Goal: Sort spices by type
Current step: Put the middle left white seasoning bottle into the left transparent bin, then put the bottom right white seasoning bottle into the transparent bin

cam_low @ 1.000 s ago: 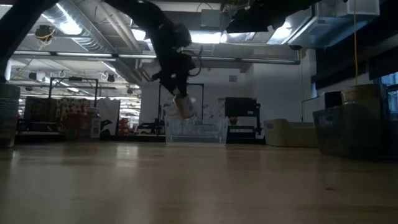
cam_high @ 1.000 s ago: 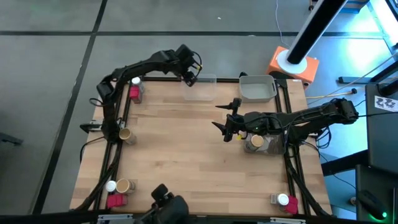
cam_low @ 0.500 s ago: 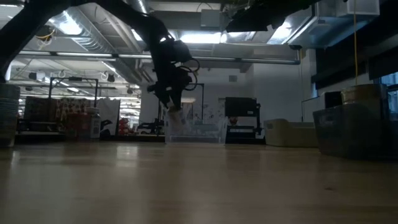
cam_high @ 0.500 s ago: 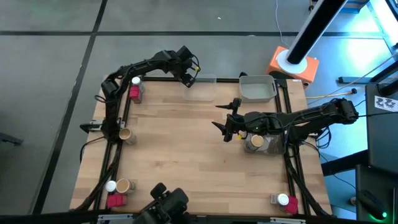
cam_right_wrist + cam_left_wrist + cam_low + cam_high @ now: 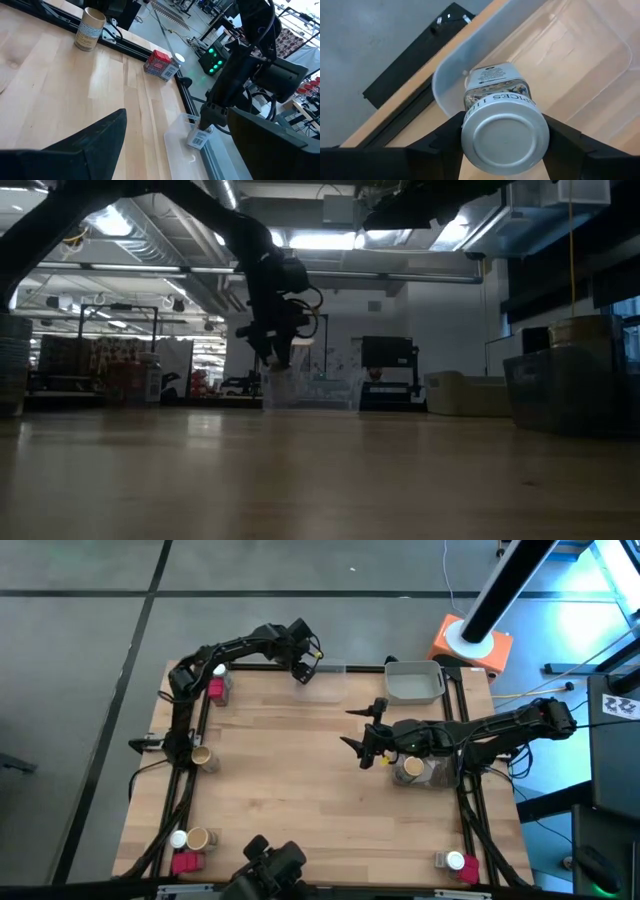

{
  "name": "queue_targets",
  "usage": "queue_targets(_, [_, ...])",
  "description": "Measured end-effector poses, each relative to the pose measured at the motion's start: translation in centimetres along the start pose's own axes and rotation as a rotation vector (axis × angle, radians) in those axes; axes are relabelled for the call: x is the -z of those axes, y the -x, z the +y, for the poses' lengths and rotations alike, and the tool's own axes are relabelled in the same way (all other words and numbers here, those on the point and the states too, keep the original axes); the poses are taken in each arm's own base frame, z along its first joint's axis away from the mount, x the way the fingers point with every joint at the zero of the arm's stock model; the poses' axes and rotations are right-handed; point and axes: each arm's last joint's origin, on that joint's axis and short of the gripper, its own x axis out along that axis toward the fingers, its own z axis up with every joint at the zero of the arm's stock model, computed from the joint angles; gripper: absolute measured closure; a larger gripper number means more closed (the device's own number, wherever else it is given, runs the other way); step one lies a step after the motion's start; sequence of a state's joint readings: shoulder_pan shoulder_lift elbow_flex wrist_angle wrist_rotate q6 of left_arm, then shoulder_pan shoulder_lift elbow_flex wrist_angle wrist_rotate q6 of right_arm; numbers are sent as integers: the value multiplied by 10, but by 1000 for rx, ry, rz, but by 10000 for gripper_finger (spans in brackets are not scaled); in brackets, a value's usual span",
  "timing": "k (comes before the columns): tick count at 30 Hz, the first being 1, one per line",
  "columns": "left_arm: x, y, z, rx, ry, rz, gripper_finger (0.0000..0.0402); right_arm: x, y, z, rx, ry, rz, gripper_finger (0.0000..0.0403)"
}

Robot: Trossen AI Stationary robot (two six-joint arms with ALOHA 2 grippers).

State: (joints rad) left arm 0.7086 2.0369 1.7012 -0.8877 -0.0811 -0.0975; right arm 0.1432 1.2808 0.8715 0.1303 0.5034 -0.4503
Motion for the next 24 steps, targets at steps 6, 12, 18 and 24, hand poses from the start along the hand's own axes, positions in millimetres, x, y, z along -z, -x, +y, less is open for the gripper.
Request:
queue_targets(6, [0,0,0,0,8,0,179,0,0,0,0,0,0,61])
queue_targets(12, [0,5,0,1,1,-13,162,0,0,0,0,0,0,61])
queue_targets(18, [-2,26,3,-1,6,-52,162,0,0,0,0,0,0,61])
queue_targets(24, [9,79,-3,6,-14,-61,162,0,0,0,0,0,0,61])
